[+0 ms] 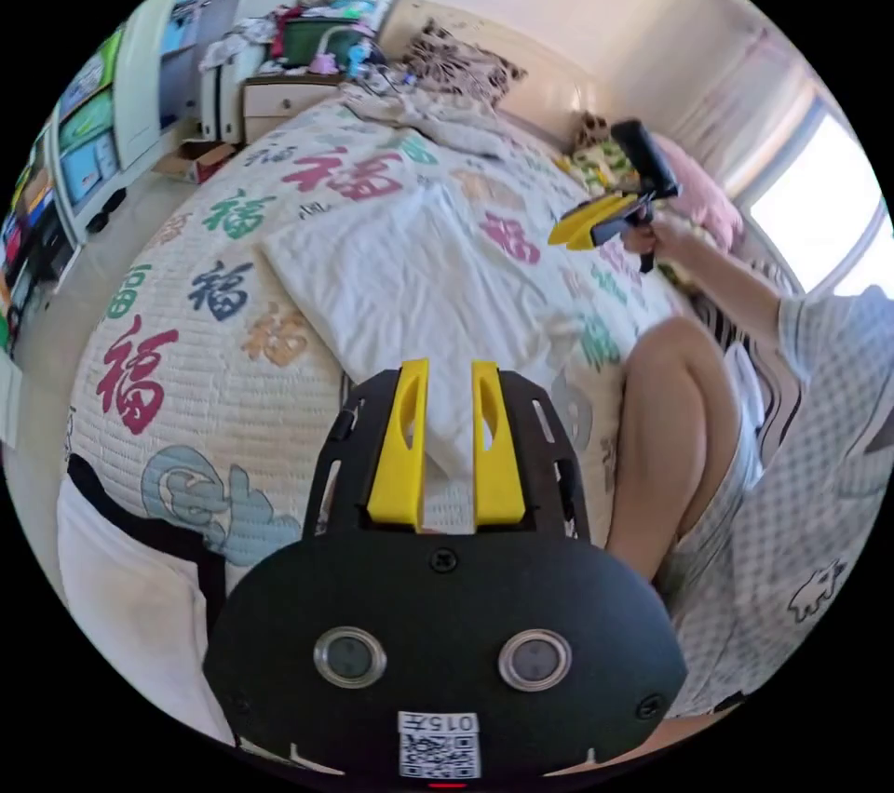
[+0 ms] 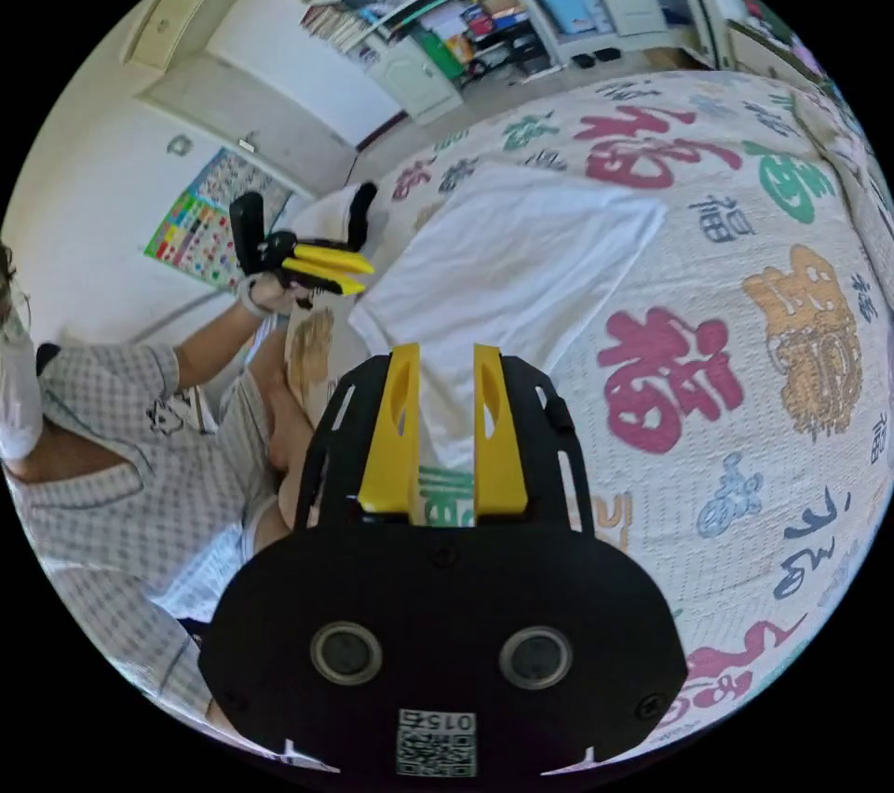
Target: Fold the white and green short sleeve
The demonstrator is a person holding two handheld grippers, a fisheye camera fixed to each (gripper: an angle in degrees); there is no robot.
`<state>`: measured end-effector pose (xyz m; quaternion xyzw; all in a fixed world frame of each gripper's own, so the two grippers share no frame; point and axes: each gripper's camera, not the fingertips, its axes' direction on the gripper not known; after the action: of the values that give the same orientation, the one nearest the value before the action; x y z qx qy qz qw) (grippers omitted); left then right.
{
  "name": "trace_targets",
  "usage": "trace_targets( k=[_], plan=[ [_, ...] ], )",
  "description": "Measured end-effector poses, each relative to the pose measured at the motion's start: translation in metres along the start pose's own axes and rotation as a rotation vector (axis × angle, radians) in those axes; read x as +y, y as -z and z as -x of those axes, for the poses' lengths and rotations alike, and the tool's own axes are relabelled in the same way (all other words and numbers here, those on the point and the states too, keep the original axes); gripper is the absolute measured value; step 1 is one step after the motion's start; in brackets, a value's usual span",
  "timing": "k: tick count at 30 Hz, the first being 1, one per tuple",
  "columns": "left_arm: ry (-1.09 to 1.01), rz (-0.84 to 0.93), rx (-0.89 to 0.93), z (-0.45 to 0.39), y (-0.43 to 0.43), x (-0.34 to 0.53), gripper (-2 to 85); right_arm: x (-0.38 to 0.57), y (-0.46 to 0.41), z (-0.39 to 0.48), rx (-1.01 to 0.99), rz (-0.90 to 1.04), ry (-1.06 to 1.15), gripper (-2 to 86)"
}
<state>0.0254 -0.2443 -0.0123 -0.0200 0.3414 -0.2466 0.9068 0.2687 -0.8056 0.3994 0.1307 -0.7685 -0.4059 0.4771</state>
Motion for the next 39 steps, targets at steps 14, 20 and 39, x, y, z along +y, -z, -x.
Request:
trace_targets(
  k=[14, 20, 39],
  plan=[
    [-0.064, 0.151, -0.112, -0.058, -0.004, 0.05, -0.3, 0.051, -0.11, 0.08, 0.375, 0.223, 0.095, 1.0],
    [-0.102, 0.036, -0.348, -0.074, 0.008, 0.06, 6.3, 0.054, -0.135, 0.108, 0.59, 0.271, 0.158, 5.5],
    [0.173, -0.045, -0.227, -0.029, 0.018, 0.094, 0.4, 0.057, -0.101, 0.098, 0.457, 0.152, 0.076, 0.2]
  ],
)
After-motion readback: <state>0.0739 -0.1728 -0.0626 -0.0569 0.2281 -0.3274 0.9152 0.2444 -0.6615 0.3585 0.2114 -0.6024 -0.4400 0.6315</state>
